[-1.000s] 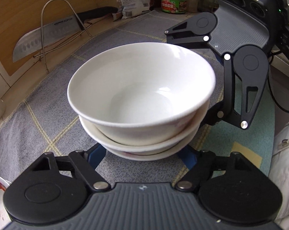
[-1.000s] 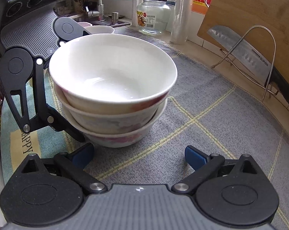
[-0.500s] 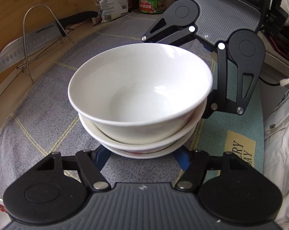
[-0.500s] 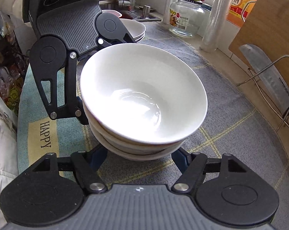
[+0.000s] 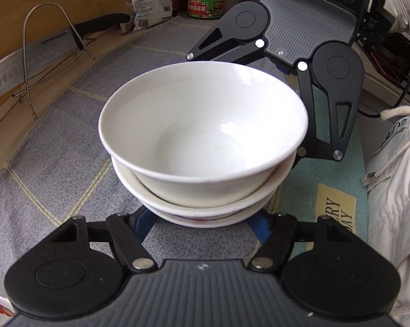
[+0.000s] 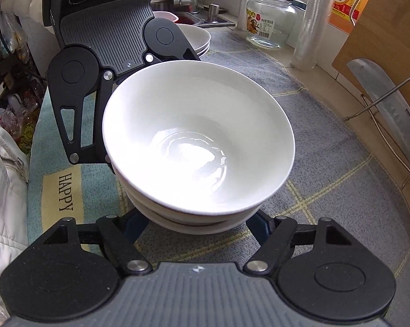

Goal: Organize plates and bowls
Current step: 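Lift the three-bowl stack with both grippers off the mat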

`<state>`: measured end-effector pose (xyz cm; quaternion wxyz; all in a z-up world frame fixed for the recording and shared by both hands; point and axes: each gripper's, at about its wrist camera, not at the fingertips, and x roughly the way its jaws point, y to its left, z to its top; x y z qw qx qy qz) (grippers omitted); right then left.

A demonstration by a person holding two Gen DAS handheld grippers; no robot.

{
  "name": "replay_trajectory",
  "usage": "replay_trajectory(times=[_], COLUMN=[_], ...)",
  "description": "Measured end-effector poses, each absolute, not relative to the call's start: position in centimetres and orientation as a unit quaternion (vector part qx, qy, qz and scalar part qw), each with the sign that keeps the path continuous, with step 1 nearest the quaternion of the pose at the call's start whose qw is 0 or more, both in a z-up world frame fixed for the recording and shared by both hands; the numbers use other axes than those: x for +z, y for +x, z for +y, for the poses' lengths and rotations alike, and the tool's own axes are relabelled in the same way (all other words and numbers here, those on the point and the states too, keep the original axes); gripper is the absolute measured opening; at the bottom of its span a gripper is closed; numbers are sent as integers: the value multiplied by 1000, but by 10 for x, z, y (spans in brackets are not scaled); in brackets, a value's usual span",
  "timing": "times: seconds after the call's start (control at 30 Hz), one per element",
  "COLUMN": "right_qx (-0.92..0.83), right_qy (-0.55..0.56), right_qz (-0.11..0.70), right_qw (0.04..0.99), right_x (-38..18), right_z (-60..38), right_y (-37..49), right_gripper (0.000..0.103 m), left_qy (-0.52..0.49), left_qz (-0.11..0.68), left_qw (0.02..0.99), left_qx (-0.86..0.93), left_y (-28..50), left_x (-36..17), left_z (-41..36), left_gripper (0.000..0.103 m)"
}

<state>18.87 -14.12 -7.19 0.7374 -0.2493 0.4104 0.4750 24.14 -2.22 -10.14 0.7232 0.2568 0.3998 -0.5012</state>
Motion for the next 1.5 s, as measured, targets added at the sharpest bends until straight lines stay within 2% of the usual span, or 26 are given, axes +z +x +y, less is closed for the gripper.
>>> replay_trajectory(times=[0.73,1.5], right_qx=[470,490], right_qy=[-260,-277], right_qz=[406,392], right_qw=[739,728], right_x=[-65,-31], right_z=[-134,-109], right_y=[181,169], right_gripper=[84,84], left_qy=[258,247], left_qz=[401,393], left_qw=[730,757], left_qx=[-490,-460], left_y=[236,201], left_x=[-99,-62], left_z=[-24,7], left_gripper=[74,74])
